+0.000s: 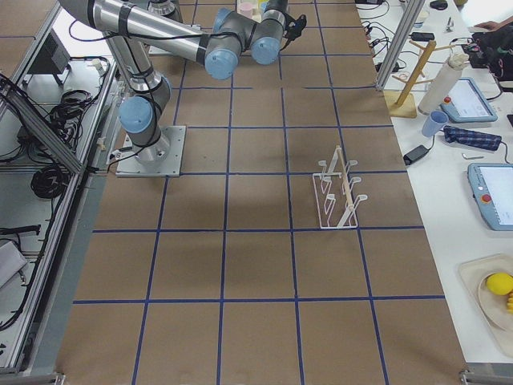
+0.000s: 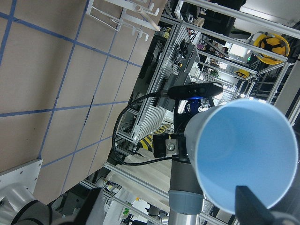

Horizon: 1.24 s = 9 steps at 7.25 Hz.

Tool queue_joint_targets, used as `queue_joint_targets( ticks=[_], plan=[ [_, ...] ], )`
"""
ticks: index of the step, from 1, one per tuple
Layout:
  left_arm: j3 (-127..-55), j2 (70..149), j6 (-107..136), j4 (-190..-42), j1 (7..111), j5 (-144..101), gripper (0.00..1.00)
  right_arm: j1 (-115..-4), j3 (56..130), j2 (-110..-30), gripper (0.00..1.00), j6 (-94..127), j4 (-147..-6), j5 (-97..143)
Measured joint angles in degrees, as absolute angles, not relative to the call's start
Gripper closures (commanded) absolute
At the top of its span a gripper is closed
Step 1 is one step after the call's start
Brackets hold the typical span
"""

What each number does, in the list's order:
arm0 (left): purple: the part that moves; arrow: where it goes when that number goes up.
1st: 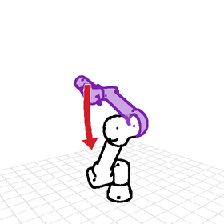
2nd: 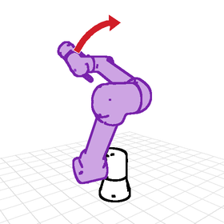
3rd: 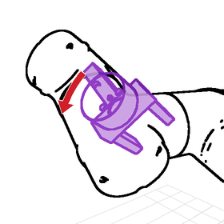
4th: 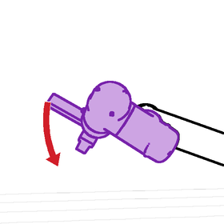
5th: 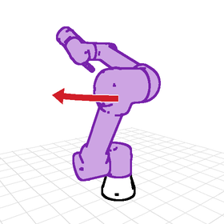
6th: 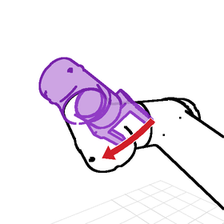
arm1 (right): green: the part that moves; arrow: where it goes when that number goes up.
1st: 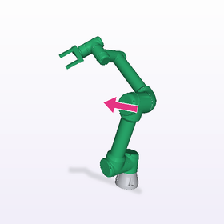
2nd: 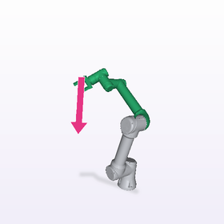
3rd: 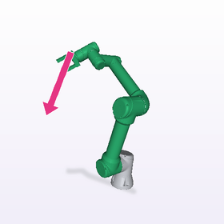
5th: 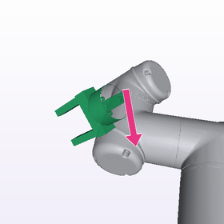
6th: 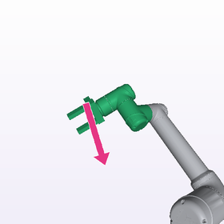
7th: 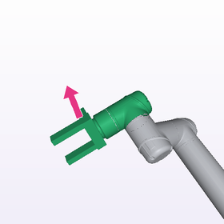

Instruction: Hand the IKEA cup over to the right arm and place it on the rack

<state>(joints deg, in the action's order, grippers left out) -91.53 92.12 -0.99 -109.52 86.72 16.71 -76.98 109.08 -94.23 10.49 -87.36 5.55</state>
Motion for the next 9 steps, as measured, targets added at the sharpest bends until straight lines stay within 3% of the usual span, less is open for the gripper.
queue_joint_targets(
  ticks=[5, 6, 9],
  plan=[
    [-91.1, 92.3, 8.3, -93.2, 86.7, 45.8, 0.00, -72.6, 99.0, -95.8, 0.86, 10.9, -87.6, -28.1],
    [-91.1, 92.3, 8.4, -89.9, 86.7, 54.5, 0.00, -72.7, 97.9, -97.4, 0.92, 7.9, -87.6, -37.8],
    [-91.0, 91.8, 8.7, -83.7, 86.8, 76.8, 0.00, -72.9, 97.4, -100.5, 0.98, -14.3, -88.2, -67.0]
  ],
)
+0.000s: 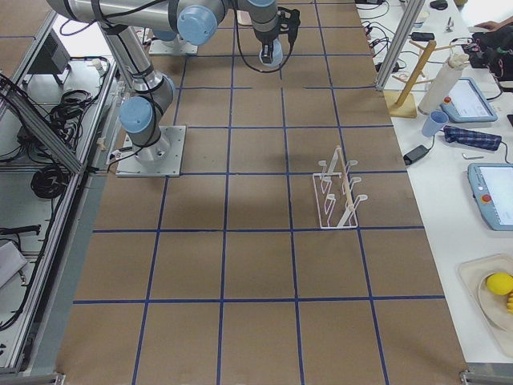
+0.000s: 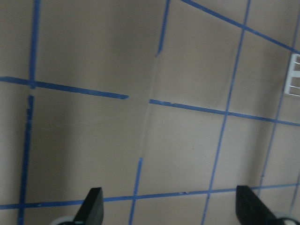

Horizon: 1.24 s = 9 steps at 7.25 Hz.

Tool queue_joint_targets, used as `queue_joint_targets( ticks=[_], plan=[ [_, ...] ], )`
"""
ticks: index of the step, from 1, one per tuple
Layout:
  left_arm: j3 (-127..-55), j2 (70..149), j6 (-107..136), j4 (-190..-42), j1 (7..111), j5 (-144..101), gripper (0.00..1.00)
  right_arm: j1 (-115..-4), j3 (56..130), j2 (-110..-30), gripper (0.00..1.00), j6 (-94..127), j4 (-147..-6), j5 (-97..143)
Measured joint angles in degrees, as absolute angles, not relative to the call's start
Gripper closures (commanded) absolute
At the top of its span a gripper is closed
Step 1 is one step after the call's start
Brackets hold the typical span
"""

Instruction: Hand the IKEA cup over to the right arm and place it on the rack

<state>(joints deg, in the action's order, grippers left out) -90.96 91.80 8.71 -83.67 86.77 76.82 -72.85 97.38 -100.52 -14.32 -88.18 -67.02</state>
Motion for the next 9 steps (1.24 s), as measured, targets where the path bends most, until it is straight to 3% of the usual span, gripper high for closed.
queue_joint_targets(
  ticks=[4, 9],
  plan=[
    [-90.8, 91.2, 6.9, -81.6, 89.3, 89.0, 0.00, -72.7, 97.4, -95.6, 0.97, -31.8, -101.7, -88.3],
    [-87.5, 92.6, 3.8, -82.2, 92.3, 90.2, 0.00, -67.8, 97.0, -85.6, 0.96, -36.2, -114.6, -92.4]
  ],
)
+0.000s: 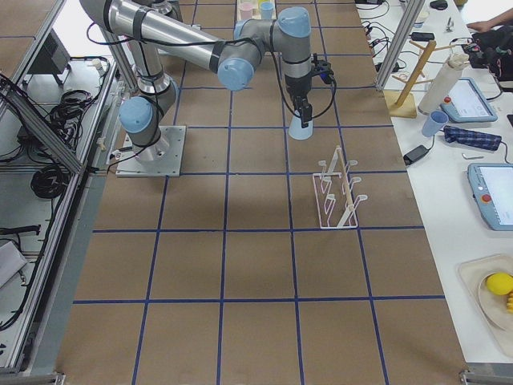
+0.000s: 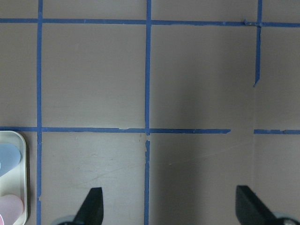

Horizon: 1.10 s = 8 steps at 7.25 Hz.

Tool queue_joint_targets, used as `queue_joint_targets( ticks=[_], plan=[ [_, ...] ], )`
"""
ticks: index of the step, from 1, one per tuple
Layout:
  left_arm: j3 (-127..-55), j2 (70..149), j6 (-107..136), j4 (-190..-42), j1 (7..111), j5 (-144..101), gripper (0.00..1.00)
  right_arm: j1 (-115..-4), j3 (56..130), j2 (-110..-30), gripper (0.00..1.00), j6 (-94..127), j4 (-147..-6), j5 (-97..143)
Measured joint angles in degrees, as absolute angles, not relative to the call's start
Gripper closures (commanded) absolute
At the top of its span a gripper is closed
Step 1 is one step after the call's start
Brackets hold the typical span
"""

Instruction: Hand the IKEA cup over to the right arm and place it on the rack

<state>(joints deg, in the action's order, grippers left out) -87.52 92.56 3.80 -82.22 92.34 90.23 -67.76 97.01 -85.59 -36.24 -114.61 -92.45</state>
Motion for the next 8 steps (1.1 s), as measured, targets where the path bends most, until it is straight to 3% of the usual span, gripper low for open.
queue_joint_targets(
  ticks=[8],
  plan=[
    [-87.3, 92.3, 3.9, -83.6, 92.3, 90.4, 0.00, -64.6, 96.7, -77.8, 0.95, -37.5, -126.2, -91.6]
  ],
)
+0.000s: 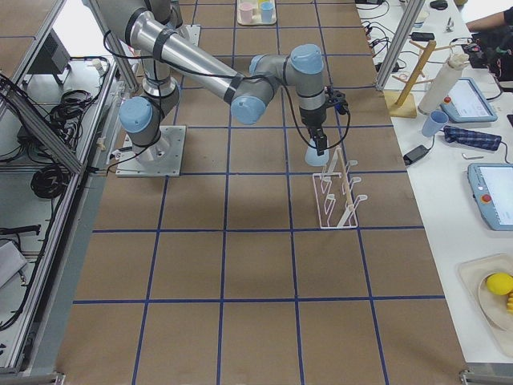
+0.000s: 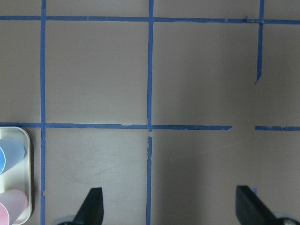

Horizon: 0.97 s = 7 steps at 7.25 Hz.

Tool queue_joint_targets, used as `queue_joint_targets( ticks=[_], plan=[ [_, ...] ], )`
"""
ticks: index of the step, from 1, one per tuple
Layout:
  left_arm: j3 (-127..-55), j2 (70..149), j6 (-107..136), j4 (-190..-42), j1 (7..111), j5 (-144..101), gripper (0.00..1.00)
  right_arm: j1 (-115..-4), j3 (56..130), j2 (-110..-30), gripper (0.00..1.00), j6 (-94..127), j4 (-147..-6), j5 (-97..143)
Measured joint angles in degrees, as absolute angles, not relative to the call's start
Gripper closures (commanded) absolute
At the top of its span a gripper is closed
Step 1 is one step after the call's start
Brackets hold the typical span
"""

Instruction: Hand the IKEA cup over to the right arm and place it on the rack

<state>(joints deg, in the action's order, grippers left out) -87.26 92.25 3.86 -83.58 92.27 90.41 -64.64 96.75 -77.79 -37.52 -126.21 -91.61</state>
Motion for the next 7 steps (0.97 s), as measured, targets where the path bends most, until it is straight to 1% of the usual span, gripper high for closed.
queue_joint_targets(
  ticks=[5, 7],
  plan=[
    [-87.0, 92.3, 4.0, -84.1, 92.2, 90.4, 0.00, -64.6, 95.8, -74.5, 0.94, -37.5, -128.7, -91.4],
    [-84.3, 93.3, 4.3, -88.3, 91.6, 90.4, 0.00, -64.6, 95.8, -73.6, 0.91, -37.3, -128.9, -90.9]
  ],
)
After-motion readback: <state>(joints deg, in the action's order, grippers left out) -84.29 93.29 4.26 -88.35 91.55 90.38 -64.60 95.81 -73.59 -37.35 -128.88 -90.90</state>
